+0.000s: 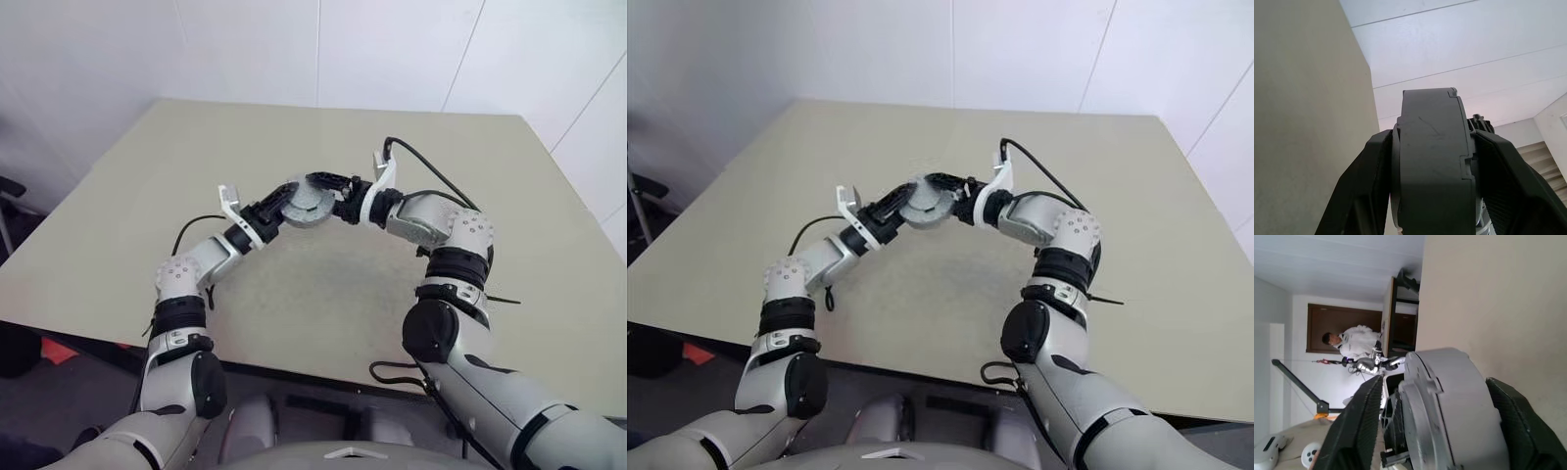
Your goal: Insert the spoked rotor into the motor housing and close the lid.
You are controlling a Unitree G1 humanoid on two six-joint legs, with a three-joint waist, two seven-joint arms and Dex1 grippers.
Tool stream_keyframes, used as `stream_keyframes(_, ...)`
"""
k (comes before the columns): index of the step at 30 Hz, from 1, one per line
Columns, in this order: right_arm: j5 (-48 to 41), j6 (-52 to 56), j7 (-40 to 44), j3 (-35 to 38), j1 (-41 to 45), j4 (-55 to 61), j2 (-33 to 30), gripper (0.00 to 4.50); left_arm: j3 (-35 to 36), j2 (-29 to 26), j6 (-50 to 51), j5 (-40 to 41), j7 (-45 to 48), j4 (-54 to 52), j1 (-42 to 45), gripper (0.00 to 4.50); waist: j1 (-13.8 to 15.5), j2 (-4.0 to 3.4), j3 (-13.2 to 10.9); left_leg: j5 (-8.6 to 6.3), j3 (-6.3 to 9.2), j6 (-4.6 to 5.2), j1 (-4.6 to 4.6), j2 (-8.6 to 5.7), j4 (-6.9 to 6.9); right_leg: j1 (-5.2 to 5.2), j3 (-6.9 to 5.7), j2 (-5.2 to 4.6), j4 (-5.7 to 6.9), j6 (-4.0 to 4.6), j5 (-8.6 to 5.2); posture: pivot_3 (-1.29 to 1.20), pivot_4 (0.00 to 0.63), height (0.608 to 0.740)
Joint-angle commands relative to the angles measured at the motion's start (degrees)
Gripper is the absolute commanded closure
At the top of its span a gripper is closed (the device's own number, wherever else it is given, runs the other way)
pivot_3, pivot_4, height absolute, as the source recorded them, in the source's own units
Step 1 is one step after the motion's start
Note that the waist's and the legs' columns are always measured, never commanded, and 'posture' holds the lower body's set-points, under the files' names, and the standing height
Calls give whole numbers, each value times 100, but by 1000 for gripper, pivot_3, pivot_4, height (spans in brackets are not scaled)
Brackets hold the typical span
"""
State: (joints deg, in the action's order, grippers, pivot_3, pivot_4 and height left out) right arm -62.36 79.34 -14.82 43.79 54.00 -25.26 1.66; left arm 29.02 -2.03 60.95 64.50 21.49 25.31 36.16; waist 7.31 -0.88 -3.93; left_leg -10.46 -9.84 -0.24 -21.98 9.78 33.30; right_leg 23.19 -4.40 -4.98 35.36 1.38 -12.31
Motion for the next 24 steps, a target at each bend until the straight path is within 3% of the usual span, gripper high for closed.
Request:
stream_keyframes(1,-33,-290,107,-214,53,317,-39,209,4,-5,-133,44,30,-115,82,2131,0,0,0,0,0,0,0,0,0,0,0,0,0,0,0,0,0,740)
stream_keyframes(6,46,-495,134,-406,-39,286,-120,209,39,-62,-307,-55,-13,-134,36,2131,-3,0,0,0,1,0,1,0,1,0,0,0,5,0,0,0,0,740)
stream_keyframes(24,406,-993,532,-988,-170,116,-419,209,1243,-864,-2638,-686,-747,395,-620,2131,13,23,1,2,10,-3,3,1,7,-7,-2,1,7,-3,1,0,0,740)
